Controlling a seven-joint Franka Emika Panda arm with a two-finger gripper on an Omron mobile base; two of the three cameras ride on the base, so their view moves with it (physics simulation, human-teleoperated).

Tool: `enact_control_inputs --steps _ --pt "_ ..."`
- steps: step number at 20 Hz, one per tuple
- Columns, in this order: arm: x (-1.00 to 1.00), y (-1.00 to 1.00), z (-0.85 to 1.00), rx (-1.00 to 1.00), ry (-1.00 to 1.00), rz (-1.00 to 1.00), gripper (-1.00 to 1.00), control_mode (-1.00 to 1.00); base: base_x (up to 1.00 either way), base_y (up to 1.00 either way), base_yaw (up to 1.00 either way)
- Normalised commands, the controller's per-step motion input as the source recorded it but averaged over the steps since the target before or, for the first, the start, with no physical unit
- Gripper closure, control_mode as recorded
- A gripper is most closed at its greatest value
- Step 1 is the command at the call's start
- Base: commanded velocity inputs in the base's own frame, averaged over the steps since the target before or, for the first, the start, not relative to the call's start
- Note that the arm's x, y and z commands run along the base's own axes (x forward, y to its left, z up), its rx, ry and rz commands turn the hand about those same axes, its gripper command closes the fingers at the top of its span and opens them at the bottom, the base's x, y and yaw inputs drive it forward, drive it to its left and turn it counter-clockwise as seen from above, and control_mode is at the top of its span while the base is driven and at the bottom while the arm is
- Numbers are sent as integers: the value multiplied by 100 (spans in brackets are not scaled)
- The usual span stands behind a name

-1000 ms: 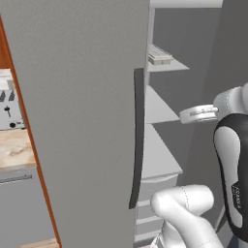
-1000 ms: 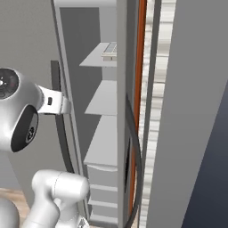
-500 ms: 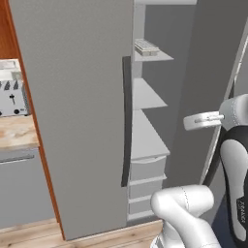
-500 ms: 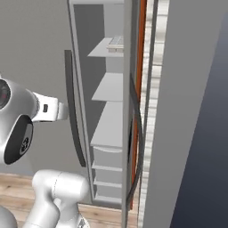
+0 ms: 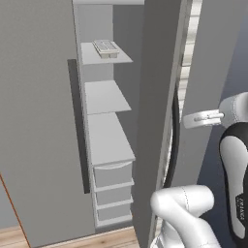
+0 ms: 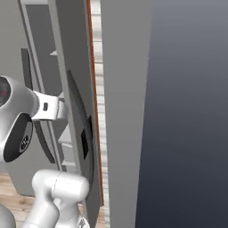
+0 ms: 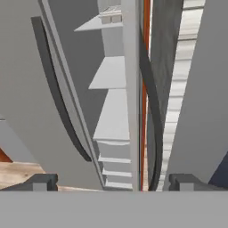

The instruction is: The ice cube tray has been filled with water. Take the tray and place it in the freezer to make ice. Close the freezer door after placing the tray.

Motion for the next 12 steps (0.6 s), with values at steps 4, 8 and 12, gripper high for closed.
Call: enact_control_inputs --steps 4,8,12 --pt "0 0 0 0 -2 0 -100 -100 -4 -8 0" --pt "21 -19 0 13 -8 3 -100 -100 0 0 0" --pt "76 -22 0 27 -2 4 -100 -100 0 0 0"
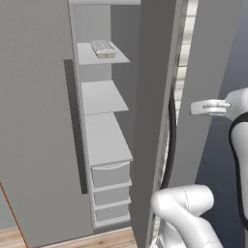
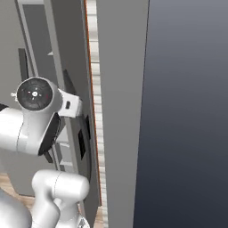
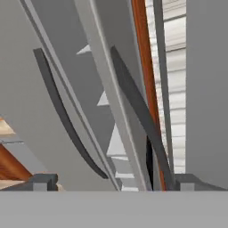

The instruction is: The ice cube tray has been filled with water. Take the tray and place it in the freezer to make ice. Close the freezer door after placing the tray.

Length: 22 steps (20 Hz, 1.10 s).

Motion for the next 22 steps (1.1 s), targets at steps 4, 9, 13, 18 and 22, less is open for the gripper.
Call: enact_control_inputs --steps 4,9,13,18,22 --pt "88 -15 0 36 0 5 -100 -100 0 0 0" --pt "98 0 0 38 2 6 -100 -100 0 0 0" --pt "68 1 0 34 6 5 -100 -100 0 0 0" --pt "56 0 0 33 6 4 -100 -100 0 0 0" --pt "51 4 -1 25 3 3 -100 -100 0 0 0"
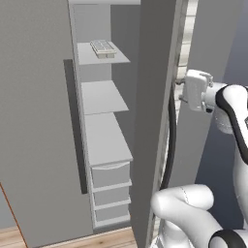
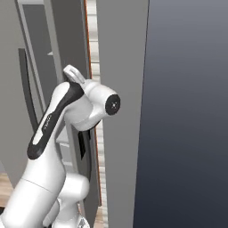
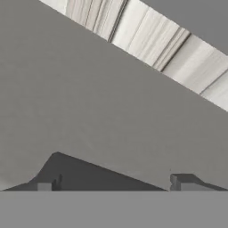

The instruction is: The ice cube tray has been filled with water. Take the tray and place it in the freezer to make ice. Close the freezer door after placing the tray.

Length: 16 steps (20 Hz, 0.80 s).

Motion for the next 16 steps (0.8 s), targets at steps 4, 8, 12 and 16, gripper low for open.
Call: enact_control_inputs --steps 4,8,12,16 --pt "41 50 -10 14 6 2 -100 -100 0 0 0" --pt "26 83 -11 4 8 1 -100 -100 0 0 0" --pt "28 86 -3 0 7 0 -100 -100 0 0 0" --pt "38 88 0 0 4 0 -100 -100 0 0 0"
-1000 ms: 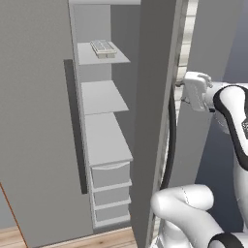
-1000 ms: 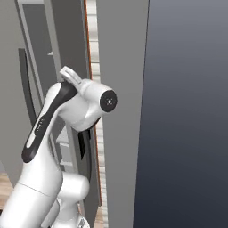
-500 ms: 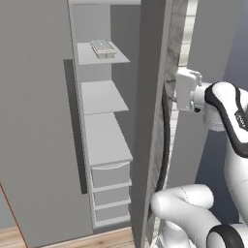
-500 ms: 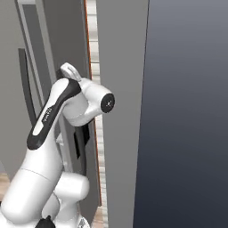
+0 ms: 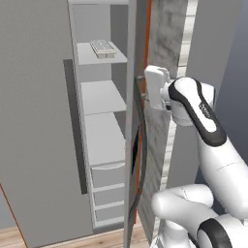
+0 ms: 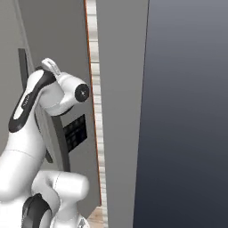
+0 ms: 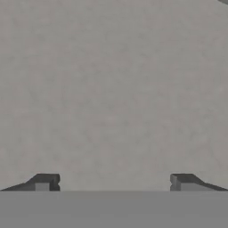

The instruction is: The ice cube tray has been filled with water. Take the tray and place it in the freezer to make ice. Close the freezer door after placing the tray.

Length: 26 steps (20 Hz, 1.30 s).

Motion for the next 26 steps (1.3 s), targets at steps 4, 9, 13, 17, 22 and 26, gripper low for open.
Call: enact_control_inputs --steps 4,9,13,17,22,26 --pt "48 69 0 0 1 -7 -100 -100 0 0 0" --pt "59 46 8 0 2 -21 -100 -100 0 0 0" --pt "69 23 13 0 8 -31 -100 -100 0 0 0" --pt "67 0 25 0 12 -36 -100 -100 0 0 0" --pt "54 0 32 0 16 -37 -100 -100 0 0 0" --pt "53 0 37 0 19 -37 -100 -100 0 0 0"
